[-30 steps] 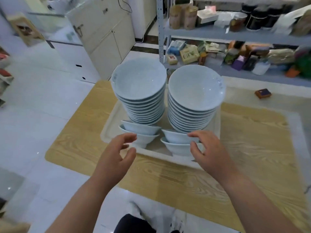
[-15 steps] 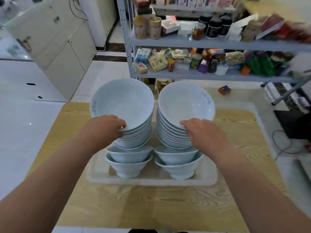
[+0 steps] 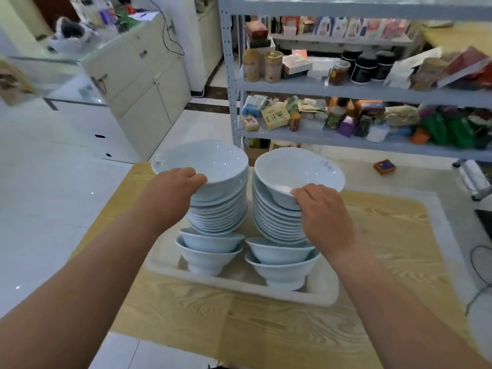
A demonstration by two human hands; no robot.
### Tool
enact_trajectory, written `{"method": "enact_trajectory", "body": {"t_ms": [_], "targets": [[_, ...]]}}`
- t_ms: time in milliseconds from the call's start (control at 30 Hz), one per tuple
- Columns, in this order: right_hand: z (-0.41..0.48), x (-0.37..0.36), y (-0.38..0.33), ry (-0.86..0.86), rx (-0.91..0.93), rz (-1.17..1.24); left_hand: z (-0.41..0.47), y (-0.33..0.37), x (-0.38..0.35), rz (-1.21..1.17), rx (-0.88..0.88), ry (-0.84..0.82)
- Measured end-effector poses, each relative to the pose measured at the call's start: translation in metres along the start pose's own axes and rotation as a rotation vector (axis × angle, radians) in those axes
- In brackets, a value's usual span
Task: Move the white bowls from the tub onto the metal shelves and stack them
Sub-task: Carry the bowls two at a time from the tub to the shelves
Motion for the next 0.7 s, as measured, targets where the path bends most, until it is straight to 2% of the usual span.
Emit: {"method": "enact_trajectory", "body": {"t_ms": [167, 333, 500, 700], "targets": [[-0.027, 0.029, -0.015, 0.204, 0.197, 0.053, -0.072, 0.019, 0.028, 0.035, 0.156, 0.196], [-0.045, 0.053, -0.065, 0.286, 0.384, 0.126, -0.17, 0.024, 0.032, 0.038, 0.392, 0.255], [-0.055, 0.057, -0.162, 0.299, 0.657, 0.202, -0.295, 0.021, 0.012, 0.014, 0.692, 0.222], [-0.089, 0.04, -0.318, 0.242, 0.969, 0.365, -0.47, 0.022, -0.006, 0.001, 1.068, 0.17]]}}
Point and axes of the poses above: each hand's wrist, its own z-axis towards the middle knuckle, its own x-axis out of the back of the hand, y = z × x, the point moved 8 cm from there along z, towards the middle knuckle, and after that the axes turned 15 degrees about -y, right-handed, at the moved point
